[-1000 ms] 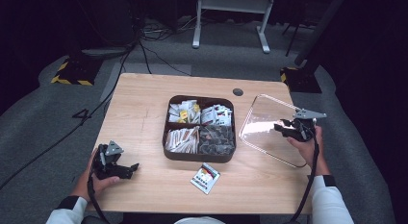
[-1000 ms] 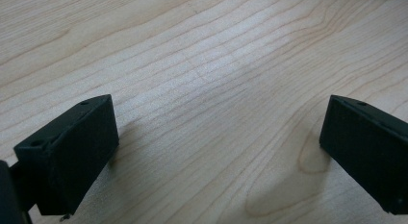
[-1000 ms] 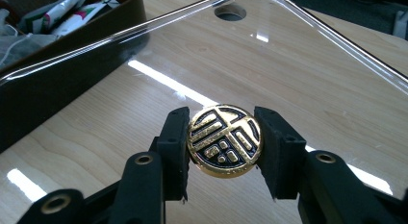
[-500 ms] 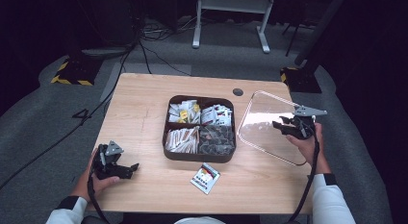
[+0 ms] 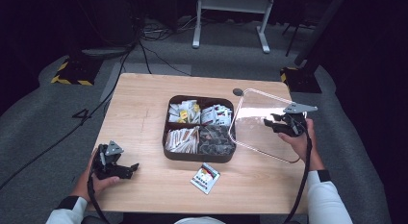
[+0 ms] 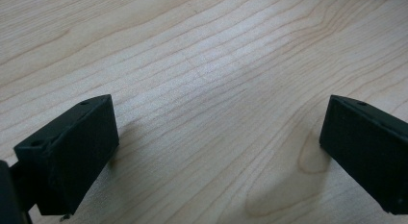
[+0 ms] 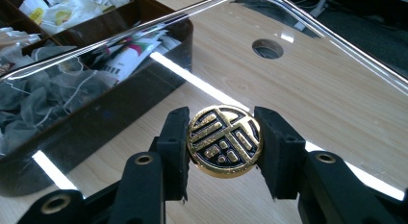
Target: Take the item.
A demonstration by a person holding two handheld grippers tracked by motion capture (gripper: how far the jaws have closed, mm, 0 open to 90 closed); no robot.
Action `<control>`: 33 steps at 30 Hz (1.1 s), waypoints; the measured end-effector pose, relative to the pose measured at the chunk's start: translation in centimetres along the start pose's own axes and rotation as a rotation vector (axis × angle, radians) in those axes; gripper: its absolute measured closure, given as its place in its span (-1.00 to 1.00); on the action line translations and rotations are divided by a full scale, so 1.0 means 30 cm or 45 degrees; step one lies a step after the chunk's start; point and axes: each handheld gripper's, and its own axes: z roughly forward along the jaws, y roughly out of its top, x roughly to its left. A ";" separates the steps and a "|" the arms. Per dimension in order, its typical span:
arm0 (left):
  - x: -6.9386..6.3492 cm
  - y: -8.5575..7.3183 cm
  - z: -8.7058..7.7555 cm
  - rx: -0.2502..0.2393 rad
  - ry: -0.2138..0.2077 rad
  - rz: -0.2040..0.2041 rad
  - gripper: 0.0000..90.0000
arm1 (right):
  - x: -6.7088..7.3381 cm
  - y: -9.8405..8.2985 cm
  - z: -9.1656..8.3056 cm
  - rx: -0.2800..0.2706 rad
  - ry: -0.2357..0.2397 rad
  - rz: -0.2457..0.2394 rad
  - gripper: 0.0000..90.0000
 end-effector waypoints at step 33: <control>0.000 0.000 0.000 0.000 -0.001 0.000 -1.00 | 0.232 0.185 0.214 0.028 0.174 -0.134 0.30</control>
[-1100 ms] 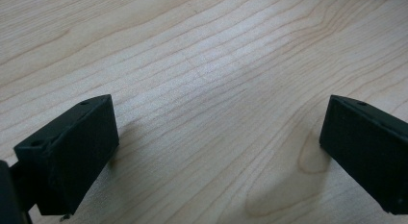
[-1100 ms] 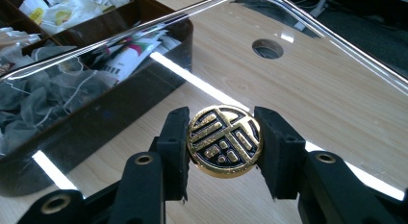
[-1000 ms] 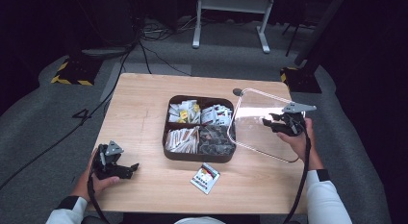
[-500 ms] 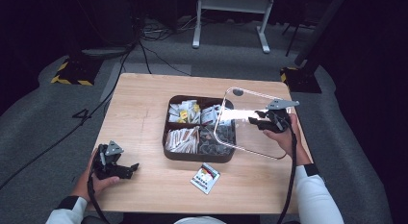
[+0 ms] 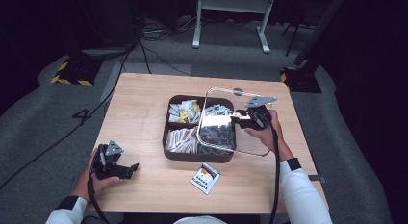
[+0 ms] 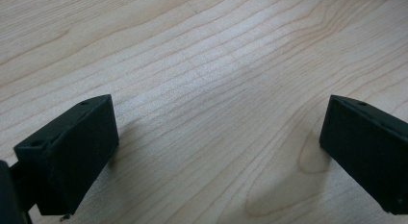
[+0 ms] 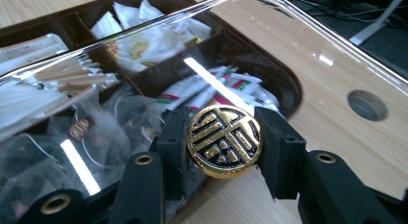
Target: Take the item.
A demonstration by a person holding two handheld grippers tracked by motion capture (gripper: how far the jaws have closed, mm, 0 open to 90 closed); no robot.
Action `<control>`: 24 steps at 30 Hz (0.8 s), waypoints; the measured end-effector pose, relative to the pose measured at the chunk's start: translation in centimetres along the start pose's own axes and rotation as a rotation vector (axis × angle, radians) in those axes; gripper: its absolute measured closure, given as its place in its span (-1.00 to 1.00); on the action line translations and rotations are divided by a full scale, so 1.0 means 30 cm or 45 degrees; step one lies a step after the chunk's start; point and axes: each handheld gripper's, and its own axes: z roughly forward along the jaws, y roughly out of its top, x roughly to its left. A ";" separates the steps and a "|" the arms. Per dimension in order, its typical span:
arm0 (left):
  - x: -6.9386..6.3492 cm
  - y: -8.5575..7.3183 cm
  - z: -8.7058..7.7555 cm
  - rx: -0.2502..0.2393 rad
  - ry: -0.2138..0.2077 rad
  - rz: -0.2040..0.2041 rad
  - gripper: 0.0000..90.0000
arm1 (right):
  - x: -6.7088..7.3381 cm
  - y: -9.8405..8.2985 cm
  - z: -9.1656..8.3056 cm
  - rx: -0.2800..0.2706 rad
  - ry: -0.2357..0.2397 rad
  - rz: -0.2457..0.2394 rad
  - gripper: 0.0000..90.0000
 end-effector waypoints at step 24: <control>0.000 0.000 -0.001 0.003 -0.002 0.000 -1.00 | 0.130 0.112 0.182 0.033 0.106 -0.030 0.30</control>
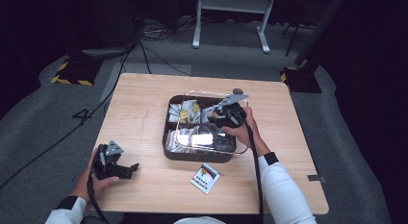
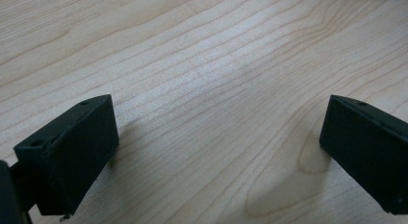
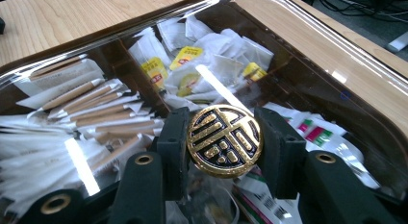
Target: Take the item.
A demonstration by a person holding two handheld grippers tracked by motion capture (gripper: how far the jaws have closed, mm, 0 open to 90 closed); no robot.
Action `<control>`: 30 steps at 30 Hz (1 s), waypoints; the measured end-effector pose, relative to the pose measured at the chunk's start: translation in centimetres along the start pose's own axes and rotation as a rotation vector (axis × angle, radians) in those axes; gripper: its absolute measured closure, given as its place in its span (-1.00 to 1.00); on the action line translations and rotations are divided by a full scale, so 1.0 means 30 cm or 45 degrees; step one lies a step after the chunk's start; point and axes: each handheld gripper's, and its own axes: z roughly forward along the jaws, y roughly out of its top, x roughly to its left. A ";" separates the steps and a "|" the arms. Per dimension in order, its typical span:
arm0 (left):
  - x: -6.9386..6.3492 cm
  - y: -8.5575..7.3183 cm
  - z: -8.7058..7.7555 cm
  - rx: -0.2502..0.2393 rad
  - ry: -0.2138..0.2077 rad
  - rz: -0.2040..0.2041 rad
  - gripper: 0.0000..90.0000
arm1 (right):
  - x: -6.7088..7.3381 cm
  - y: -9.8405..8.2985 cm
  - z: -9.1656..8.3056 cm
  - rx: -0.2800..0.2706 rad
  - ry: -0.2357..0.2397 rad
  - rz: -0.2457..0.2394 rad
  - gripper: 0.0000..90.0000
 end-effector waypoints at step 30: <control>0.000 0.000 0.000 0.000 0.000 0.001 -1.00 | 0.053 0.037 0.152 0.062 0.064 -0.010 0.30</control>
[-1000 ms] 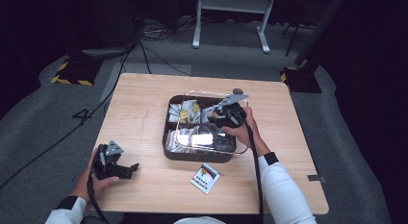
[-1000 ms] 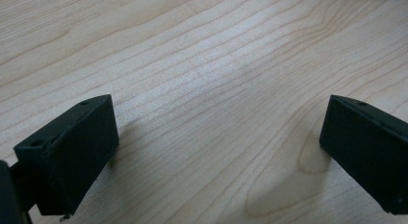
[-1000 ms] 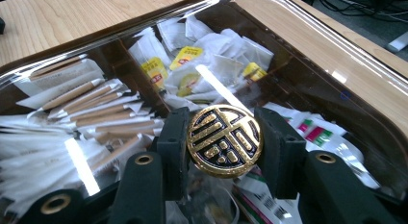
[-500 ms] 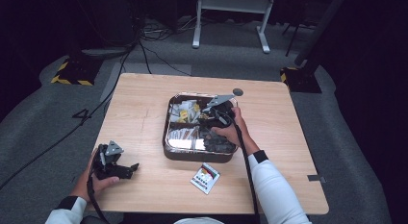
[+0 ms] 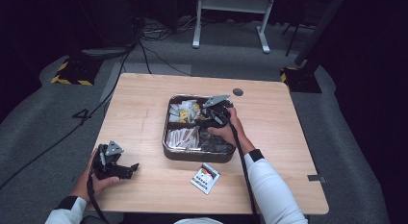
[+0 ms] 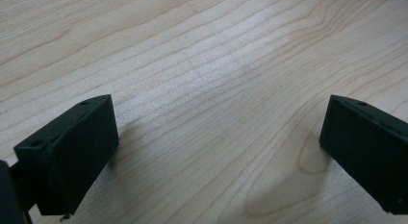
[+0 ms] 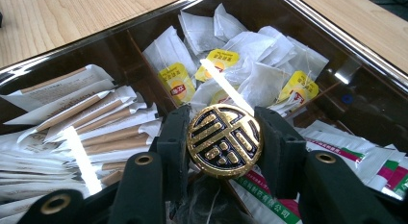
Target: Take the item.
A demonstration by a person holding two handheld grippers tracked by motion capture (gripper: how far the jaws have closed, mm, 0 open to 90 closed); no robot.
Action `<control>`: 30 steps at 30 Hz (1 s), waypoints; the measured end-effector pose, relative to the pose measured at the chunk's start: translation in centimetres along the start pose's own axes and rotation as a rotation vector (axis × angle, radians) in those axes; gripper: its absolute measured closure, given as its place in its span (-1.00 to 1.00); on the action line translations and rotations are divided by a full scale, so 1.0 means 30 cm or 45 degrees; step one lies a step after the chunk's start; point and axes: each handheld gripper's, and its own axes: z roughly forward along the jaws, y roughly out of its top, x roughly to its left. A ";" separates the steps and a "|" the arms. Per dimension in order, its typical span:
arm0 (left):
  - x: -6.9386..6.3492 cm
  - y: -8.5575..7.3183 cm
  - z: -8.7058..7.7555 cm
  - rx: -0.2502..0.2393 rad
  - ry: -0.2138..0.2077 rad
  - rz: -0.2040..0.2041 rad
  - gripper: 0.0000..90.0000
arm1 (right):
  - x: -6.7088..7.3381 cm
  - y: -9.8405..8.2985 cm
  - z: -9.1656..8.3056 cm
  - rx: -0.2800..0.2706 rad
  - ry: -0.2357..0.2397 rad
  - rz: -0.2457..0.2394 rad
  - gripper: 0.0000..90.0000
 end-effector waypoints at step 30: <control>-0.001 0.000 0.000 0.000 0.001 -0.002 -0.99 | 0.017 -0.047 -0.031 -0.039 0.031 -0.002 -0.16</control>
